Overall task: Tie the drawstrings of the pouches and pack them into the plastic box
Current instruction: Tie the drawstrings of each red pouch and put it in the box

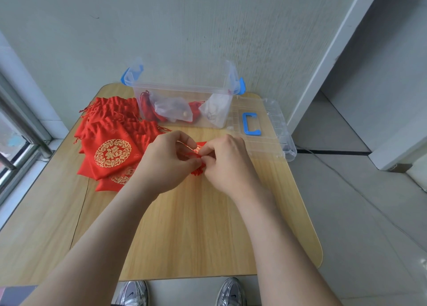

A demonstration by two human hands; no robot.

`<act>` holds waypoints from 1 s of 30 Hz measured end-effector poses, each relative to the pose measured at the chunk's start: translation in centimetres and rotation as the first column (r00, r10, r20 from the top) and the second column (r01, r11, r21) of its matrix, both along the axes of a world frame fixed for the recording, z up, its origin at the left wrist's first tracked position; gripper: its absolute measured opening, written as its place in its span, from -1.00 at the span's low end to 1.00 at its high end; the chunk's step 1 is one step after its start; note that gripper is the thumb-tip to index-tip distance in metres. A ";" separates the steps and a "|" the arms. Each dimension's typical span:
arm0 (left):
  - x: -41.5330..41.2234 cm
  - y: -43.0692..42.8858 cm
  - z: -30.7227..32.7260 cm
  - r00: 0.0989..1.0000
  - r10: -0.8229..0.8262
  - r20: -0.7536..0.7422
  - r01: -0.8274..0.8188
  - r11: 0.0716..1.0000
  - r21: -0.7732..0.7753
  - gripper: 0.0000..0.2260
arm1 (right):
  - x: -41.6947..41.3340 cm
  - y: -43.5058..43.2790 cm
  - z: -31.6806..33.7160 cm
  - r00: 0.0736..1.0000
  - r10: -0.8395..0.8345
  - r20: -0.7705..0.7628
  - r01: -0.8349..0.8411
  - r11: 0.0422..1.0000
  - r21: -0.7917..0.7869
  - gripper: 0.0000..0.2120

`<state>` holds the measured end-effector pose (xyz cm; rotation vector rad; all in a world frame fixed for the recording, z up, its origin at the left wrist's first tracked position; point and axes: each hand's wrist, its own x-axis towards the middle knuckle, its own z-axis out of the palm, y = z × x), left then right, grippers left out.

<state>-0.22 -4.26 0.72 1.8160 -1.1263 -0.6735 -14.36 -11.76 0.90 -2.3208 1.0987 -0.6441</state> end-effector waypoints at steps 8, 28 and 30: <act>-0.3 -0.1 0.2 0.971 0.019 0.240 0.012 0.992 -0.126 -0.78 | -0.1 -0.4 0.2 0.989 -0.135 0.060 0.114 0.957 0.266 -0.70; -0.3 -0.2 -0.1 0.977 -0.074 0.199 0.114 0.974 -0.196 -0.87 | -0.8 -1.8 -0.2 0.815 -0.477 0.328 -0.148 0.376 0.915 -0.88; -0.4 -0.3 -0.1 0.964 -0.031 0.263 0.091 0.971 -0.221 -0.92 | -0.8 -1.8 0.0 0.823 -0.468 0.322 -0.139 0.384 0.913 -0.87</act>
